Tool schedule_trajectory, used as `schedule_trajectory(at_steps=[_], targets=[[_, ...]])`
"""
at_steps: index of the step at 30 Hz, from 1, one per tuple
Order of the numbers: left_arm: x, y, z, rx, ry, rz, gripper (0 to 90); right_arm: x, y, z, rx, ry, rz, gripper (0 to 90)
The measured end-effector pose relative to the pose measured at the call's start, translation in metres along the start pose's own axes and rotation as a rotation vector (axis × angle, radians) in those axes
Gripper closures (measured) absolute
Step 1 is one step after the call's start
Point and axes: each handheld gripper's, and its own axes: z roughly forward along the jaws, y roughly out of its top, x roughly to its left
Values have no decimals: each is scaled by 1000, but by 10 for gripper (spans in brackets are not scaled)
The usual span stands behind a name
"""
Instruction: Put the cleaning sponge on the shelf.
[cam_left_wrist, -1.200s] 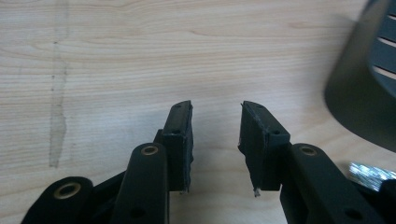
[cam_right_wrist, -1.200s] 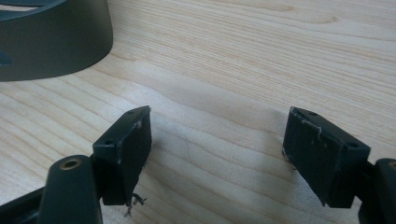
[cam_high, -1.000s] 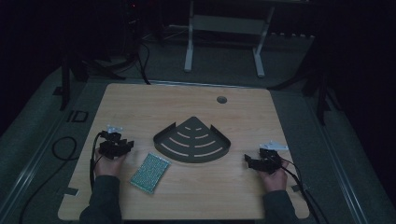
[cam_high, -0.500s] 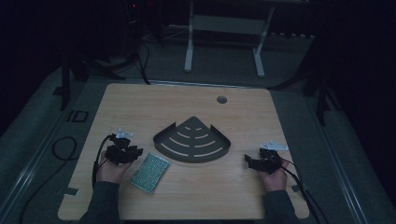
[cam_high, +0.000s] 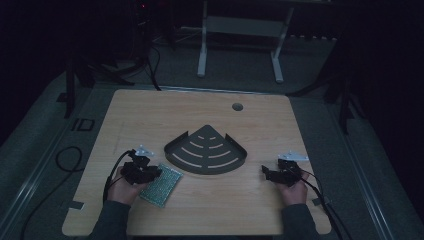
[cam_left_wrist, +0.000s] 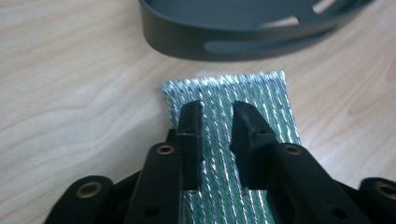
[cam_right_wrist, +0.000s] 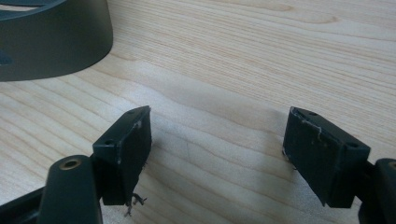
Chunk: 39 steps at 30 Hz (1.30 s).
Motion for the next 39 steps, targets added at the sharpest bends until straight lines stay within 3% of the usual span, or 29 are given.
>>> schedule_trajectory(at_steps=[6, 10, 18, 25, 39], targets=[[-6, -3, -3, 18, -16, 33, 833, 0, 0, 0, 0, 0, 0, 231], [-10, -5, -1, 56, -19, 62, 895, 0, 0, 0, 0, 0, 0, 231], [-15, -9, 4, 107, -24, 78, 899, 0, 0, 0, 0, 0, 0, 231], [-10, -10, 8, 112, -1, 63, 898, 0, 0, 0, 0, 0, 0, 231], [14, -7, 6, 128, 61, 25, 899, 0, 0, 0, 0, 0, 1, 231]])
